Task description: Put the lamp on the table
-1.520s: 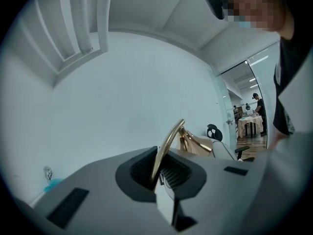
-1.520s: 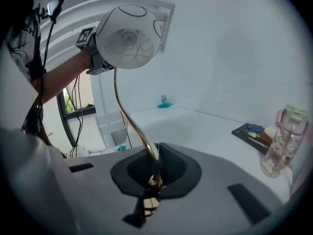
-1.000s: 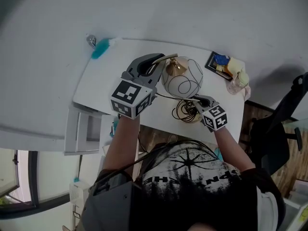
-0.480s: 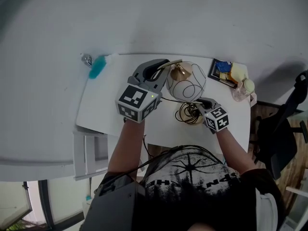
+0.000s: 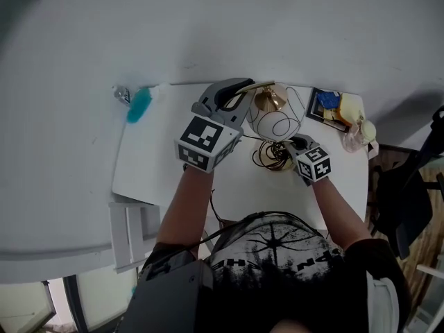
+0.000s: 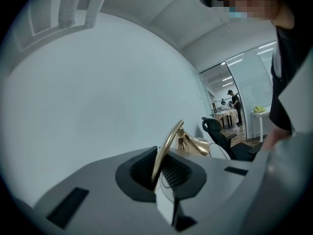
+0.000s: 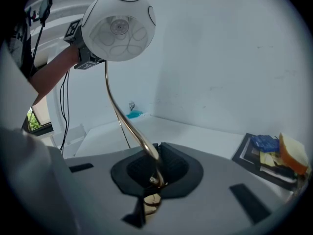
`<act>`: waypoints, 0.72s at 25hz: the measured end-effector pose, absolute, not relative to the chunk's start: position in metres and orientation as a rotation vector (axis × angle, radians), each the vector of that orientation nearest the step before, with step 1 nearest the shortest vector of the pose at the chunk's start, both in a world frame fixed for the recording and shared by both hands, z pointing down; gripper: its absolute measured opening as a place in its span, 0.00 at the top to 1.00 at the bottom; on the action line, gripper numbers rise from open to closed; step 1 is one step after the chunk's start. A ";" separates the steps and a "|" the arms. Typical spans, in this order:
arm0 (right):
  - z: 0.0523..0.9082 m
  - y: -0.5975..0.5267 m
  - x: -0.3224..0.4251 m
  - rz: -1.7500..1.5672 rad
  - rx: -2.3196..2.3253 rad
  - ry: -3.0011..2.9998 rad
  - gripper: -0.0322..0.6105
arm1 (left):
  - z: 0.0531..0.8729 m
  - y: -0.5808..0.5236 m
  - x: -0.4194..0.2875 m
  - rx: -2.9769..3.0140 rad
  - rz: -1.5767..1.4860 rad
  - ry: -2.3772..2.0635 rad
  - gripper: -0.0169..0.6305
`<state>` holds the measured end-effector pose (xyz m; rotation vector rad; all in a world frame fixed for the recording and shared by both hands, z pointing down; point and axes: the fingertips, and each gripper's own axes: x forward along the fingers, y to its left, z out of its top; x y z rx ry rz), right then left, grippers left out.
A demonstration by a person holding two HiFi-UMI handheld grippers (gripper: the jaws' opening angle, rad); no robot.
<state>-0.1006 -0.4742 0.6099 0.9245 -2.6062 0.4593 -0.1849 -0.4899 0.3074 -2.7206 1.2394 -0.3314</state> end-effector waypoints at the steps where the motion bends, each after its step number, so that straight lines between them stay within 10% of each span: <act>1: 0.610 -0.479 -0.103 0.458 0.928 -2.608 0.92 | 0.306 -0.493 -0.184 -2.713 -0.331 1.227 0.94; 18: 0.629 -0.537 -0.127 0.480 0.955 -2.582 0.92 | 0.304 -0.532 -0.159 -2.646 -0.438 1.062 0.94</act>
